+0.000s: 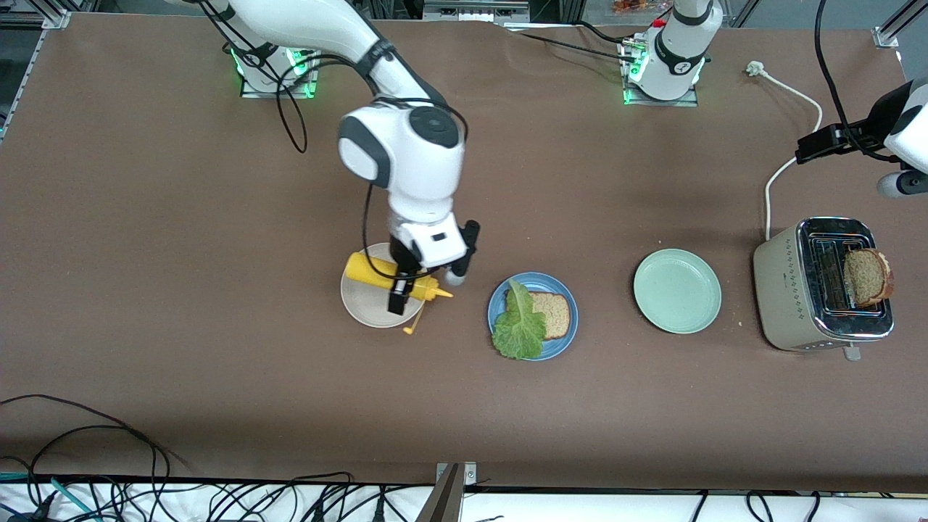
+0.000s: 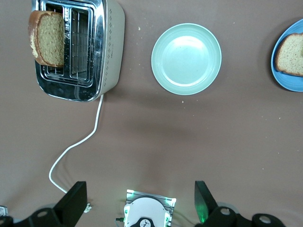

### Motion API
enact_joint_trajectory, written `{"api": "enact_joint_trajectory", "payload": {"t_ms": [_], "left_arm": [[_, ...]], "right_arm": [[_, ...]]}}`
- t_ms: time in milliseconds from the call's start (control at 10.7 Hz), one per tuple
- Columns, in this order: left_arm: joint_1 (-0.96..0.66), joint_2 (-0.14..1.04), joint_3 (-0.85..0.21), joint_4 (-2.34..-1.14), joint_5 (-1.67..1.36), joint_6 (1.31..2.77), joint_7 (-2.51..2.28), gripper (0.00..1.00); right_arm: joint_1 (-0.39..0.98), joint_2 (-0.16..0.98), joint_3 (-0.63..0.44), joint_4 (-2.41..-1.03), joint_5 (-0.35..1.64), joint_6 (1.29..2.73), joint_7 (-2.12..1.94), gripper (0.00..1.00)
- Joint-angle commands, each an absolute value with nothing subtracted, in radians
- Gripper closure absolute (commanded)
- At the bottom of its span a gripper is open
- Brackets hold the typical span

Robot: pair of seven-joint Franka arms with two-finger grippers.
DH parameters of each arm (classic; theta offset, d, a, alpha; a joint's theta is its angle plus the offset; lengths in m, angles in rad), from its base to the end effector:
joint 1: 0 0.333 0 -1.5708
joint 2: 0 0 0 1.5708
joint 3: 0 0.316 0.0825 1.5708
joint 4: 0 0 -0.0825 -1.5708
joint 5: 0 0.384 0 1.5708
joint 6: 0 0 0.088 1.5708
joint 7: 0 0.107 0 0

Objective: Make sandwich in blue plate with both arms
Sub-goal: 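Carry the mustard bottle back to its spot with the right gripper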

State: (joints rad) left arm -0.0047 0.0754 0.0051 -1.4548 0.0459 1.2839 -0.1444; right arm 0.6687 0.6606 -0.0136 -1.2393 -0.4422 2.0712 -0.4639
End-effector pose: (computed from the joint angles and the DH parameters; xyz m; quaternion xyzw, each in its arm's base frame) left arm 0.5457 0.0060 0.6148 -0.9893 -0.0755 0.1208 0.0316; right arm 0.6111 0.4450 0.4004 0.7752 0.5918 0.1026 0.1957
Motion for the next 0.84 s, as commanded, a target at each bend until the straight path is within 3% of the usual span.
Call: {"api": "enact_joint_trajectory", "payload": {"t_ms": [0,374,468,748], "left_arm": [[-0.009,0.118,-0.006,-1.424,0.188,1.337,-0.133,0.00],[0.050,0.153,0.000,-1.425,0.149,1.348,-0.127,0.00],[0.055,0.222,0.000,-1.422,0.153,1.350,-0.126,0.00],[0.153,0.265,0.002,-1.424,0.150,1.414,0.054,0.00]], "right_arm": [[0.539,0.447,0.000,-1.429,-0.225,2.077,-0.648,1.00],[0.365,0.292,-0.002,-1.583,0.087,2.077,-0.861,1.00],[0.318,0.267,-0.002,-1.613,0.168,2.077,-0.943,1.00],[0.207,0.247,-0.009,-1.672,0.395,2.066,-1.258,1.00]]}}
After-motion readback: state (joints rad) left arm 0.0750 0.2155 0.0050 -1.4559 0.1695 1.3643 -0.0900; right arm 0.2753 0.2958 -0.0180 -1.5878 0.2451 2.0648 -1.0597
